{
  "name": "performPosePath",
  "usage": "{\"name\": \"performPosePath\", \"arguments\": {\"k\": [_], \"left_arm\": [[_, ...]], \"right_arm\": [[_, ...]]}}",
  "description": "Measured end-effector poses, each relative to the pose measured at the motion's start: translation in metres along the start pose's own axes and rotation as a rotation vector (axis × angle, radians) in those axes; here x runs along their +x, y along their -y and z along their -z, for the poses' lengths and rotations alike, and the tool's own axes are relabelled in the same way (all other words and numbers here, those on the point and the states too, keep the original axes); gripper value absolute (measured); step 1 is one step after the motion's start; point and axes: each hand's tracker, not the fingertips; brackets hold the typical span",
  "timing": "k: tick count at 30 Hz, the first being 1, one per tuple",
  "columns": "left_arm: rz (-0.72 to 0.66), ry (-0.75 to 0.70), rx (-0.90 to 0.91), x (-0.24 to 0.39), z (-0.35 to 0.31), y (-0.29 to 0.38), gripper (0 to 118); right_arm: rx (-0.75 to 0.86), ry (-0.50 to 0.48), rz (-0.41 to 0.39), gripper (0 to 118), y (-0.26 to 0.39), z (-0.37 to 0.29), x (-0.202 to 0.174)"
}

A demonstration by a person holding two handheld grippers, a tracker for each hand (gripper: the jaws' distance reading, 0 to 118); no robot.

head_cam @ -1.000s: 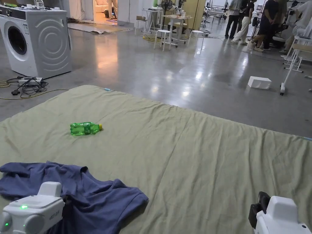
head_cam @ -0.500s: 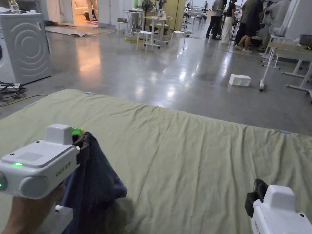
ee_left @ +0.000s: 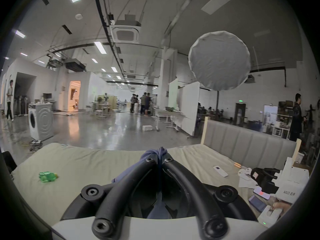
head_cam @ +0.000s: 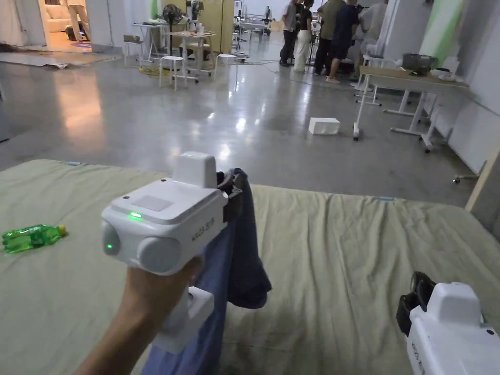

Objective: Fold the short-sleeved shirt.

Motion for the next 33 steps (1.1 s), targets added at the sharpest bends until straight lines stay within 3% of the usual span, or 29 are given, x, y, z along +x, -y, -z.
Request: {"name": "performPosePath", "arguments": {"k": [7,15,21,23,30,31,33], "left_arm": [[-0.003,0.175,-0.201,0.08,0.044,0.078,4],[-0.061,0.231,-0.432,0.124,0.057,0.181,5],[-0.067,0.184,-0.427,0.107,0.042,0.186,66],[-0.086,0.118,-0.385,0.092,0.037,0.178,77],[-0.081,-0.093,-0.23,0.031,-0.007,0.141,75],[-0.066,-0.131,-0.212,0.023,-0.014,0.136,69],[-0.03,-0.179,-0.158,0.008,-0.027,0.129,44]], "right_arm": [[-0.024,0.053,-0.007,0,0.005,-0.007,0.036],[-0.074,0.078,0.006,0,0.026,-0.01,0.049],[-0.097,0.061,0.007,0,0.032,-0.009,0.043],[-0.094,0.053,0.007,0,0.029,-0.01,0.038],[-0.072,0.025,0.007,0,0.017,-0.01,0.022],[-0.07,0.019,0.006,0,0.017,-0.008,0.019],[-0.063,0.007,0.006,0,0.016,-0.006,0.012]]}}
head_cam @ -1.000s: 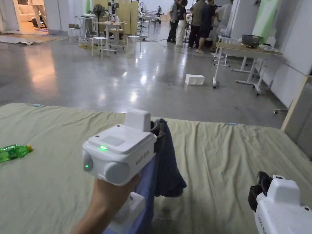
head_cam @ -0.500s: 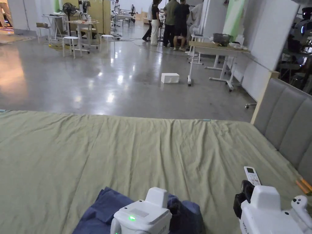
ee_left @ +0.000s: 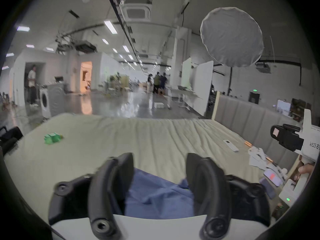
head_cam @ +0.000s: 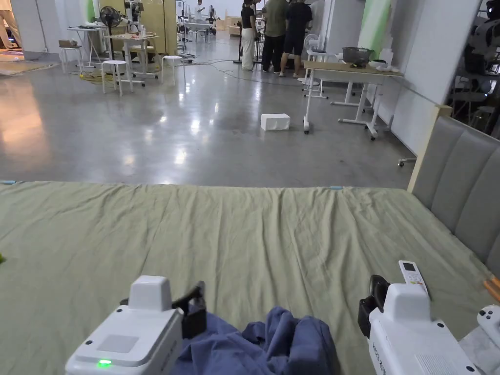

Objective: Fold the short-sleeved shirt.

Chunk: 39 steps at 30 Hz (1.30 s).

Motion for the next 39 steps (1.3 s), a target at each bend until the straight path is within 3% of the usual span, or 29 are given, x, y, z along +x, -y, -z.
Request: {"name": "performPosePath", "arguments": {"k": [1,4,5,18,25,27,31,32,39], "left_arm": [[0.025,-0.039,0.034,-0.006,-0.007,-0.003,26],[0.082,-0.138,0.088,-0.022,-0.022,-0.009,14],[0.082,-0.138,0.093,-0.027,-0.026,-0.01,5],[0.092,-0.245,0.071,-0.059,-0.037,0.0,0],[-0.019,-0.168,-0.349,-0.095,0.001,0.04,1],[-0.06,-0.144,-0.489,-0.107,0.016,0.057,16],[-0.119,-0.163,-0.589,-0.116,0.03,0.093,95],[-0.141,-0.165,-0.606,-0.121,0.036,0.106,101],[-0.217,-0.197,-0.765,-0.139,0.077,0.158,99]], "right_arm": [[0.004,-0.004,-0.001,0,-0.001,0.0,-0.004],[0.013,-0.011,0.005,0,-0.002,0.003,-0.014],[0.018,-0.013,0.005,0,-0.003,0.004,-0.017],[0.083,-0.035,-0.022,0,-0.012,0.002,-0.044],[0.044,-0.049,-0.026,0,-0.003,0.008,-0.044],[0.027,-0.049,-0.029,0,0.001,0.009,-0.044],[-0.007,-0.047,-0.015,0,0.01,0.013,-0.042],[-0.011,-0.046,-0.011,0,0.011,0.014,-0.042],[-0.062,-0.042,-0.007,0,0.019,0.017,-0.041]]}}
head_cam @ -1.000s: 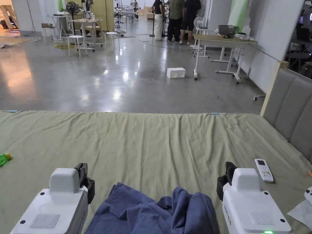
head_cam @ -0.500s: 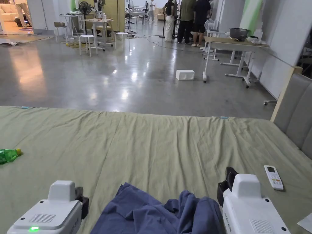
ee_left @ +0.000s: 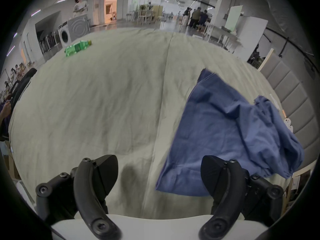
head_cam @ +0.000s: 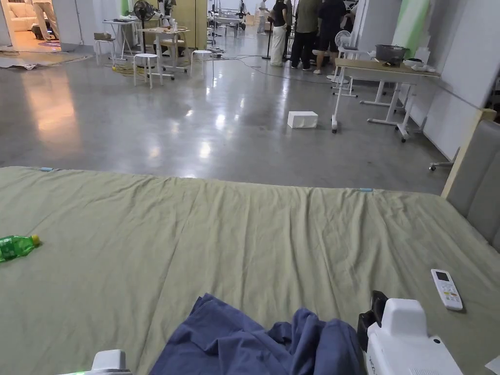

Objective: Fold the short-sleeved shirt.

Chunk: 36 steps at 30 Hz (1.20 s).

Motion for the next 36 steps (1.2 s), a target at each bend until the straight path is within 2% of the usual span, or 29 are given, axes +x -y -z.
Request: {"name": "performPosePath", "arguments": {"k": [1,3,6,7,9,10,11,13,17,24,26,27,28,29,31,32,34,35,36], "left_arm": [[-0.003,-0.033,-0.016,0.008,-0.005,0.006,95],[0.009,-0.067,-0.038,0.011,0.005,0.009,77],[0.072,-0.095,-0.008,0.024,-0.003,0.014,74],[0.104,-0.099,0.004,0.03,-0.006,0.016,67],[0.185,-0.094,0.009,0.046,-0.021,0.022,42],[0.228,-0.081,0.011,0.054,-0.024,0.025,19],[0.267,-0.053,0.006,0.062,-0.025,0.03,10],[0.335,-0.096,-0.005,0.065,-0.022,0.031,5],[0.221,-0.019,0.03,0.054,-0.045,0.029,2],[0.135,0.066,0.169,0.033,-0.081,0.013,2],[0.135,0.083,0.222,0.037,-0.095,0.009,2],[0.132,0.088,0.243,0.037,-0.102,0.007,2],[0.14,0.101,0.253,0.037,-0.108,0.006,2],[0.14,0.105,0.255,0.035,-0.106,0.004,2],[0.142,0.098,0.263,0.034,-0.109,0.002,2],[0.142,0.098,0.266,0.032,-0.11,0.001,2],[0.136,0.096,0.264,0.032,-0.108,0.004,2],[0.135,0.093,0.259,0.032,-0.107,0.004,2],[0.137,0.087,0.255,0.031,-0.105,0.006,2]], "right_arm": [[0.0,0.0,-0.001,0,0.001,0.0,0.0],[-0.004,0.0,-0.012,0,0.0,-0.002,-0.002],[-0.01,-0.001,-0.018,0,0.002,-0.004,-0.002],[-0.014,0.0,-0.017,0,0.005,-0.002,-0.002],[-0.021,0.001,-0.015,0,0.008,-0.001,-0.003],[-0.024,0.0,-0.013,0,0.009,0.0,-0.003],[-0.028,-0.001,-0.011,0,0.01,0.001,-0.004],[-0.036,-0.004,-0.006,0,0.011,0.002,-0.004],[-0.04,-0.008,-0.005,0,0.016,0.005,-0.003],[-0.06,-0.007,0.008,0,0.017,0.02,0.018],[-0.127,-0.029,0.002,0,0.019,0.038,0.029],[-0.169,-0.036,0.032,0,0.022,0.046,0.034],[-0.176,-0.021,0.024,0,0.024,0.057,0.04],[-0.247,-0.037,-0.004,0,0.026,0.071,0.044],[-0.366,-0.086,0.033,3,0.035,0.095,0.055],[-0.406,-0.072,0.022,12,0.039,0.107,0.061],[-0.55,-0.147,0.05,44,0.053,0.134,0.069],[-0.562,-0.133,0.05,53,0.061,0.145,0.071],[-0.605,-0.141,0.049,55,0.068,0.155,0.074]]}}
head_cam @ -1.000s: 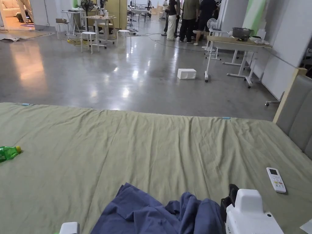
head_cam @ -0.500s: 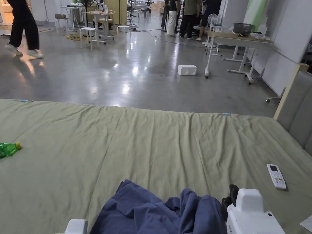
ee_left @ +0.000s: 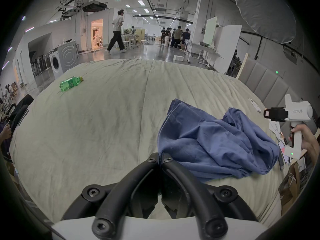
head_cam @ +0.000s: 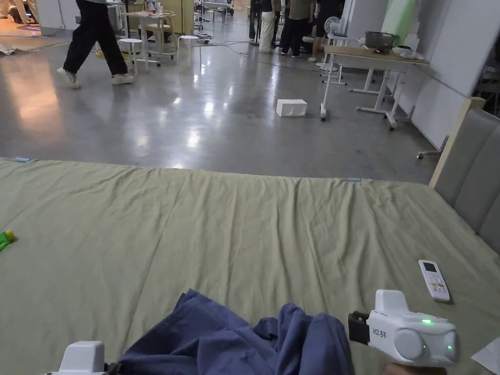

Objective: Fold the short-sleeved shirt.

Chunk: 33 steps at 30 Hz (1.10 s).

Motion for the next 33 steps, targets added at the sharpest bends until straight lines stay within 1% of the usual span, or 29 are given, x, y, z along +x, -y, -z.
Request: {"name": "performPosePath", "arguments": {"k": [2,4,5,8,9,10,11,13,14,15,17,18,19,20,21,22,25,26,27,30,31,33], "left_arm": [[0.009,-0.014,-0.013,0.001,0.001,0.005,2],[-0.001,-0.021,-0.029,-0.001,0.004,0.009,2],[-0.012,-0.024,-0.033,0.0,0.004,0.012,2],[-0.017,-0.035,-0.048,0.0,0.007,0.014,2],[-0.016,-0.035,-0.051,-0.003,0.011,0.016,2],[-0.011,-0.037,-0.056,-0.004,0.012,0.016,2],[-0.009,-0.043,-0.058,-0.004,0.014,0.016,2],[-0.008,-0.046,-0.064,-0.001,0.016,0.017,2],[-0.005,-0.049,-0.069,0.0,0.018,0.017,2],[-0.003,-0.055,-0.067,0.002,0.019,0.018,2],[0.006,-0.062,-0.073,0.01,0.018,0.015,2],[0.005,-0.061,-0.074,0.011,0.019,0.015,2],[0.006,-0.06,-0.074,0.013,0.019,0.015,2],[0.008,-0.06,-0.074,0.015,0.019,0.016,2],[0.01,-0.062,-0.073,0.016,0.019,0.014,2],[0.013,-0.063,-0.073,0.017,0.02,0.014,2],[0.018,-0.056,-0.074,0.018,0.021,0.014,2],[0.02,-0.056,-0.071,0.018,0.021,0.014,2],[0.019,-0.056,-0.067,0.018,0.02,0.013,2],[0.016,-0.046,-0.044,0.014,0.014,0.008,2],[0.013,-0.048,-0.034,0.013,0.011,0.004,2],[0.005,-0.036,-0.006,0.012,0.002,-0.005,2]], "right_arm": [[-0.032,-0.002,0.002,55,-0.001,0.022,0.006],[-0.055,0.003,-0.006,60,-0.003,0.042,0.009],[-0.077,-0.006,0.004,60,-0.005,0.051,0.01],[-0.113,-0.087,0.057,60,-0.007,0.067,0.011],[-0.109,-0.098,0.067,63,-0.008,0.071,0.01],[-0.106,-0.095,0.066,70,-0.008,0.074,0.009],[-0.122,-0.086,0.073,72,-0.01,0.086,0.008],[-0.166,-0.124,0.048,72,-0.008,0.095,0.003],[-0.195,-0.12,0.028,72,-0.006,0.1,0.0],[-0.227,-0.077,0.014,72,-0.005,0.104,-0.006],[-0.248,-0.044,-0.012,68,0.002,0.112,-0.011],[-0.211,-0.037,-0.012,65,0.005,0.11,-0.012],[-0.209,-0.03,-0.013,56,0.005,0.111,-0.016],[-0.2,-0.019,-0.022,40,0.004,0.108,-0.019],[-0.188,-0.011,-0.041,12,0.004,0.105,-0.021],[-0.157,-0.01,-0.077,4,0.005,0.102,-0.024],[-0.133,0.007,-0.167,3,0.008,0.096,-0.029],[-0.122,0.013,-0.168,3,0.009,0.091,-0.029],[-0.077,0.029,-0.175,3,0.008,0.084,-0.029],[0.008,0.025,-0.126,3,0.001,0.056,-0.021],[0.049,0.019,-0.118,3,-0.002,0.03,-0.02],[0.098,0.027,-0.106,3,-0.008,0.005,-0.016]]}}
